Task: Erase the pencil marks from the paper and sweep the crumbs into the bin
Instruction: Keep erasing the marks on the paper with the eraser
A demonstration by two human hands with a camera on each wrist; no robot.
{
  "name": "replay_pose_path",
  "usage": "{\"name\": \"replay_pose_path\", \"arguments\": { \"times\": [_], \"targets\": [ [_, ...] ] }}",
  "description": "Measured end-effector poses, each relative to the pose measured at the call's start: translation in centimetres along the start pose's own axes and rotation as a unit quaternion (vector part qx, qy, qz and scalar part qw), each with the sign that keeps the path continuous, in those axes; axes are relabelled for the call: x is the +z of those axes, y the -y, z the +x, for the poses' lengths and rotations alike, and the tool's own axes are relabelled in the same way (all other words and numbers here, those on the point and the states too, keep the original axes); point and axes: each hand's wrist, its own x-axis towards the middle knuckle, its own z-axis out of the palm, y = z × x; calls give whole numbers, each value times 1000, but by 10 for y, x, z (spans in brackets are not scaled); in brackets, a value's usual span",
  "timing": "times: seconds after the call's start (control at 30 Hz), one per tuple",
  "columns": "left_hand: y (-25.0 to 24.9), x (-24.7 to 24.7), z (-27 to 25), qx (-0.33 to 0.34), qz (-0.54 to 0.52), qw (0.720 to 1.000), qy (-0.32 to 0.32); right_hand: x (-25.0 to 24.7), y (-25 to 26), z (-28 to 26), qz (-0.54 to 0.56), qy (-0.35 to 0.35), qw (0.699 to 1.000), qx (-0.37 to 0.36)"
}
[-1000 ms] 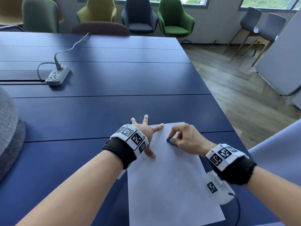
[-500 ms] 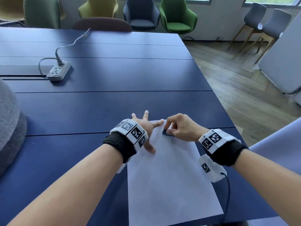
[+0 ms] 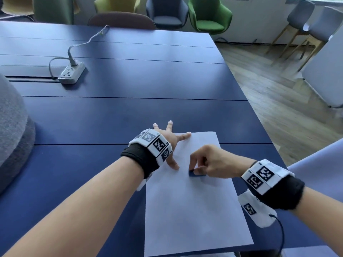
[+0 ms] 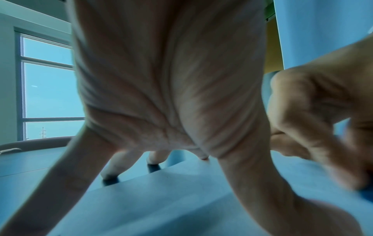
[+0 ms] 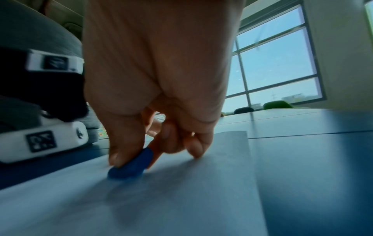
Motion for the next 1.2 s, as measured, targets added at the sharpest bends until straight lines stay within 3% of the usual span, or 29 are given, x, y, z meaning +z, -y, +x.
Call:
{"name": "replay_pose_path", "arguments": {
  "times": [0.07,0.17,0.23,0.33,0.47,0.5,0.63,0.8,0.87,0.97,1.1,1.13,1.2],
  "targets": [
    [0,0,0,-1,0,1000,0,-4,0,1,-13,-6,1000,5],
    [0,1,1,2,-3,1000,-3,-6,-7,9,11,-114,993,30],
    [0,1,0,2,-1,1000,-4,-1,-7,2,14,-91,996,18],
    [-1,0,-1,-2,-3,1000,-4,4,1,-10,-7,4,1000,2],
    [-1,0,-1,1,-6,1000,-4,-3,-7,3,9,-125,992,16],
    [-1,0,-1,1,-6,1000,-4,-1,-7,3,17,-130,991,16],
    [-1,-1,-3,-5,-8,1000,-3,8,3,-15,2,0,1000,-5],
    [-1,-1,-2,-11,0,1000,-3,7,-6,-7,36,-135,990,16],
    [-1,-1,-1,-12,3,1000,-7,16,-4,-18,55,-110,992,10],
    [-1,-1,-3,-16,19,1000,-14,21,6,-31,34,-10,999,5],
    [-3,-1,-3,-19,38,999,-23,14,0,-19,42,-114,992,26],
    [-4,-1,-3,-17,39,999,-24,17,0,-22,46,-118,992,28],
    [-4,-2,-5,-11,43,999,-24,26,4,-33,42,-63,997,15]
  ]
}}
